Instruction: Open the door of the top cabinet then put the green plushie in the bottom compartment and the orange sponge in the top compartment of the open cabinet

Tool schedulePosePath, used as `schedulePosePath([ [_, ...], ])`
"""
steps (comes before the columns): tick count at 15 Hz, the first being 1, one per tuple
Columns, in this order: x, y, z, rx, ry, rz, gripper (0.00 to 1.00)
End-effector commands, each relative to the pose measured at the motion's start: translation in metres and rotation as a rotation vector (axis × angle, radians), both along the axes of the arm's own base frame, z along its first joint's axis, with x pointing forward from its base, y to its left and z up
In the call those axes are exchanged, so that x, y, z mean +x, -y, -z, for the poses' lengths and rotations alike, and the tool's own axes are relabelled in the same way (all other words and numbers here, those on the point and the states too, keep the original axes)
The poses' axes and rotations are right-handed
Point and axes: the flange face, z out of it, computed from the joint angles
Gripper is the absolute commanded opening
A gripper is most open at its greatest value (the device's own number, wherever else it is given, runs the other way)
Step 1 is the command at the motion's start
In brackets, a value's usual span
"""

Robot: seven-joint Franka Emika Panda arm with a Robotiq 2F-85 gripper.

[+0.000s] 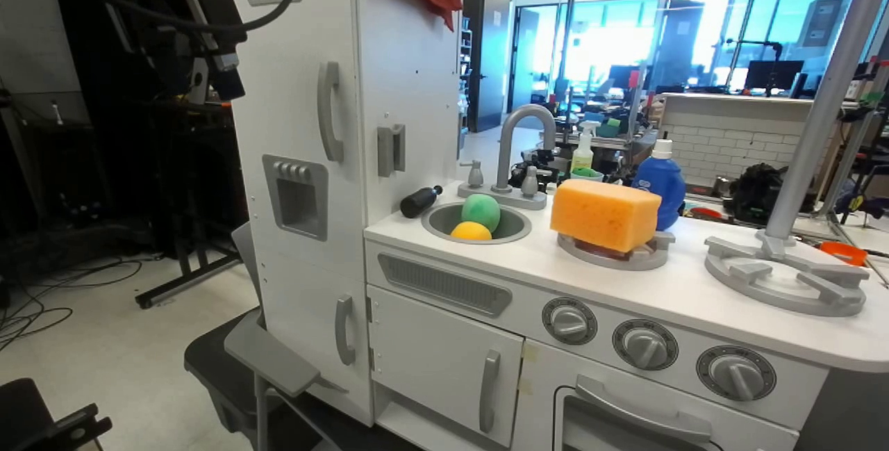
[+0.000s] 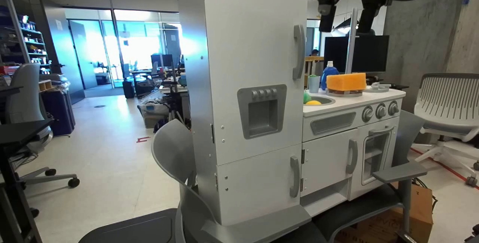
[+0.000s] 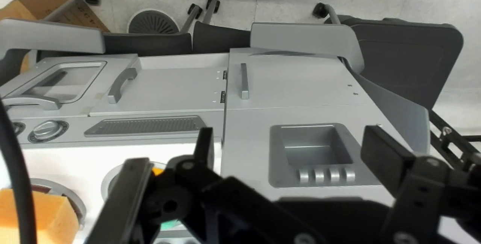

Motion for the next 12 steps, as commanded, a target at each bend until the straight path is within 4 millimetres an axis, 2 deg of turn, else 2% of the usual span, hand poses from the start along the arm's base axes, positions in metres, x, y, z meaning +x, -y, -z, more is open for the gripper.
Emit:
schedulePosePath([
  [1, 0.026, 0.005, 0.009, -0.068, 0.016, 0.079, 1.0],
  [6, 0.045, 0.017, 0.022, -0.166, 0.123, 0.05, 1.0],
  [12, 0.056, 0.025, 0.043, -0.147, 0.275, -0.016, 1.0],
])
